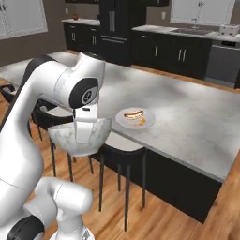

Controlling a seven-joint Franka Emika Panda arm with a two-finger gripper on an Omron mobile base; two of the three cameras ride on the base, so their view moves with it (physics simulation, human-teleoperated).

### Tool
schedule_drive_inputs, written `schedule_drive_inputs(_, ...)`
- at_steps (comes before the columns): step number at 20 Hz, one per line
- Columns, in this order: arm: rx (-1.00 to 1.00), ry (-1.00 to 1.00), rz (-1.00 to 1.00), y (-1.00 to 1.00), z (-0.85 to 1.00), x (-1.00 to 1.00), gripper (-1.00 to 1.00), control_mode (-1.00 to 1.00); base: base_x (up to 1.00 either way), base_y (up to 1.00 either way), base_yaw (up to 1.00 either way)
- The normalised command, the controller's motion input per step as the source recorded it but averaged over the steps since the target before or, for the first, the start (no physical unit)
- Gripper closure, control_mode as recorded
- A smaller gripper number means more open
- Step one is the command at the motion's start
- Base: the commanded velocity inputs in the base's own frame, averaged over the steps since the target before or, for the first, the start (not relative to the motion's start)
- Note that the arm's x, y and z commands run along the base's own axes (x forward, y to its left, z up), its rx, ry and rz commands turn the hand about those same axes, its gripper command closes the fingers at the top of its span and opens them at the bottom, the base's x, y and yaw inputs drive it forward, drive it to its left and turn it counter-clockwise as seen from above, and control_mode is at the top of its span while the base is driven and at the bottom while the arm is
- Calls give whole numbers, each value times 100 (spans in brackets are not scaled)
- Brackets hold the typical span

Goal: Take the smaller bowl and place it next to the appetizer plate on the dining counter , and place the larger bowl next to the plate with cooked food.

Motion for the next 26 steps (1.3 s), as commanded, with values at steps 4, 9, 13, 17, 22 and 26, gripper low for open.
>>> schedule_drive_inputs(4, 0, 0, 0, 0, 0, 0, 100, 100, 78, 5, -44)
schedule_drive_inputs(9, 0, 0, 0, 0, 0, 0, 100, 100, 49, -17, -43)
schedule_drive_inputs(13, 0, 0, 0, 0, 0, 0, 100, 100, 56, 21, -44)
schedule_drive_inputs(17, 0, 0, 0, 0, 0, 0, 100, 100, 65, 25, -43)
schedule_drive_inputs(22, 0, 0, 0, 0, 0, 0, 100, 100, 48, 34, -39)
schedule_drive_inputs(26, 0, 0, 0, 0, 0, 0, 100, 100, 6, 31, -7)
